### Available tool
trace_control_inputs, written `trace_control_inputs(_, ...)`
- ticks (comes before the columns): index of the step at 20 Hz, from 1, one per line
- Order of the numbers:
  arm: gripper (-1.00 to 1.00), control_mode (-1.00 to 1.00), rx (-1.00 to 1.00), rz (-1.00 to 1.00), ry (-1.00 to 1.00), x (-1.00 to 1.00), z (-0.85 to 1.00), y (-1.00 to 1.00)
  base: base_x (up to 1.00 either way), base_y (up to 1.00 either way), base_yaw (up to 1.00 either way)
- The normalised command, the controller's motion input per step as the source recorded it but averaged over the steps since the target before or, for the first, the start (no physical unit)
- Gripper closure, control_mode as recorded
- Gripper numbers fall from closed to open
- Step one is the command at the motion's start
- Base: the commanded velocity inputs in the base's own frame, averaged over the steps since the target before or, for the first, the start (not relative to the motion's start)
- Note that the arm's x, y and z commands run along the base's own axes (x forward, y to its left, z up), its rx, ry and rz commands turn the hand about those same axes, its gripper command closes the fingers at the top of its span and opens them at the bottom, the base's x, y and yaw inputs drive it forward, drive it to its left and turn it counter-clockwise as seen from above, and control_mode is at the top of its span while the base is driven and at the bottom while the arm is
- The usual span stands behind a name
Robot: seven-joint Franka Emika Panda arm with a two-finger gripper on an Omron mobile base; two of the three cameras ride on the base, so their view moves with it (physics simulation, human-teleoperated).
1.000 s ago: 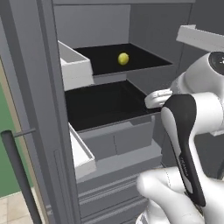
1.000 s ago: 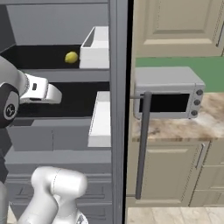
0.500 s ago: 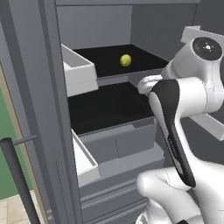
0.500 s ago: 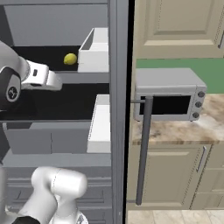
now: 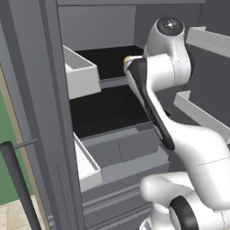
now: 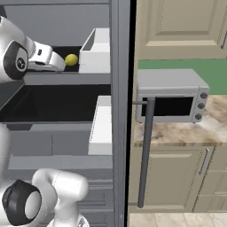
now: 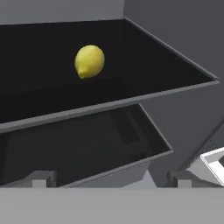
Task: Grab the onion and lemon from the fridge, place them in the blender, close the lid, and turn on the blender to create a marinade.
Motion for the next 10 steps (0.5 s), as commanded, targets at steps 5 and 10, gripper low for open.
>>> trace_control_inputs(5, -1.0, -1.0, 0.0, 0.0, 0.12, 0.74, 0.0, -0.01, 0.0, 0.0, 0.0)
trace_control_inputs(10, -1.0, -1.0, 0.04, 0.0, 0.03, 0.76, -0.03, 0.0, 0.0, 0.0, 0.0)
